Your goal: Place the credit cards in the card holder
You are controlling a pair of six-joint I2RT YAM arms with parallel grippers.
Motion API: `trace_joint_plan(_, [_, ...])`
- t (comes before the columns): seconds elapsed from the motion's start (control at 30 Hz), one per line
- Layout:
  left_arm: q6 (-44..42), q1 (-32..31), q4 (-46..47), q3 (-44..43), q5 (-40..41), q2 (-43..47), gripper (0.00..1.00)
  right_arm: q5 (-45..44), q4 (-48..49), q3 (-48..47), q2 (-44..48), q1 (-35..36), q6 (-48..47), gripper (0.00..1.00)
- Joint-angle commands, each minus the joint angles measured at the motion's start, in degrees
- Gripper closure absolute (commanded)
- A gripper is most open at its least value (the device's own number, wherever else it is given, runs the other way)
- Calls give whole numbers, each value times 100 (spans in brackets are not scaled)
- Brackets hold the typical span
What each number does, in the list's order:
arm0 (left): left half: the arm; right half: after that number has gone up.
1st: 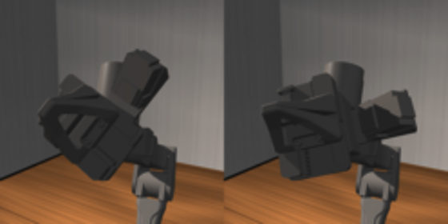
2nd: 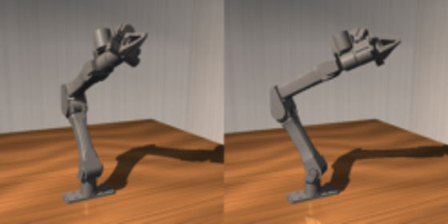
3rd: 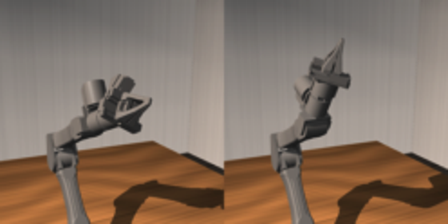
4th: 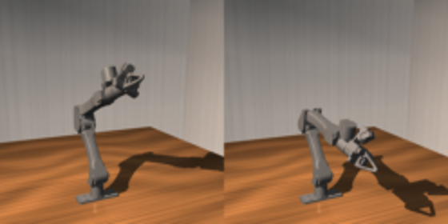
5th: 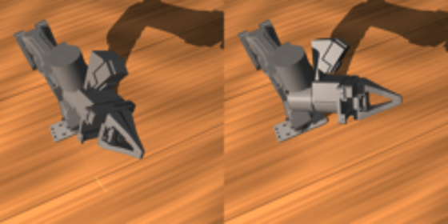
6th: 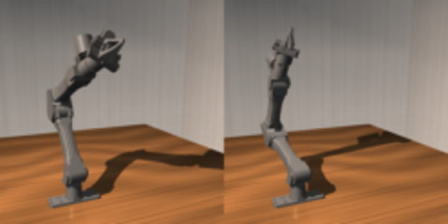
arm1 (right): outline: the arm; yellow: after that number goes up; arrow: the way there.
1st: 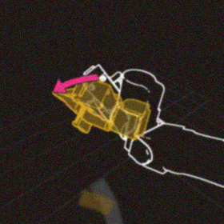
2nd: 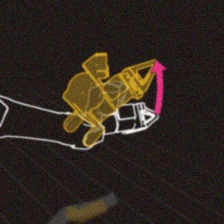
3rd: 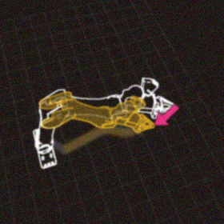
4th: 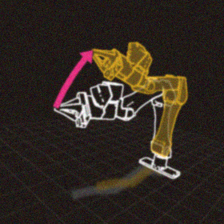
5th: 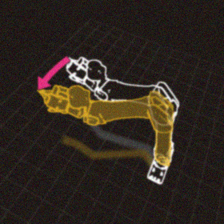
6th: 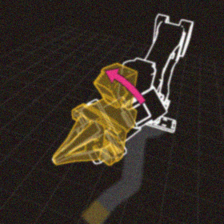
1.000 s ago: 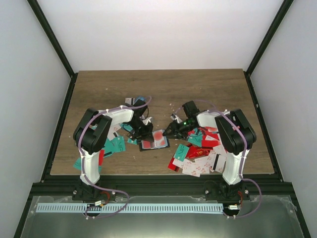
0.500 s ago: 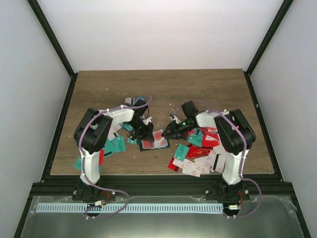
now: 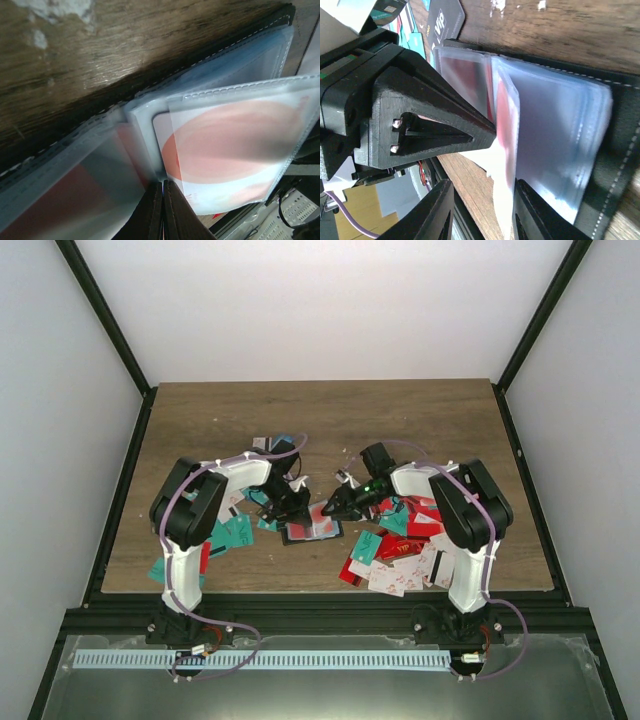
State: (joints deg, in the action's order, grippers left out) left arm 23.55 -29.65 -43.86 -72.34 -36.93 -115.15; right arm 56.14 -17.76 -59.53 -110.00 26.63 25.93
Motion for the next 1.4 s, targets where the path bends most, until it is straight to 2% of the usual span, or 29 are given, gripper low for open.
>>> trace_joint_plan(0.0, [-84, -104, 149, -53, 92, -264, 96, 213, -6, -217, -74, 109, -135, 66])
trace_joint_plan(0.57, [110, -86, -264, -162, 291, 728, 96, 187, 9, -205, -210, 140, -106, 66])
trace_joint_plan(1.03, [153, 210, -548, -5, 744, 1570, 96, 15, -89, -211, -89, 216, 8, 66])
trace_joint_plan(1.37, [176, 442, -519, 469, 868, 2128, 96, -195, -733, -1112, -101, 734, 77, 63])
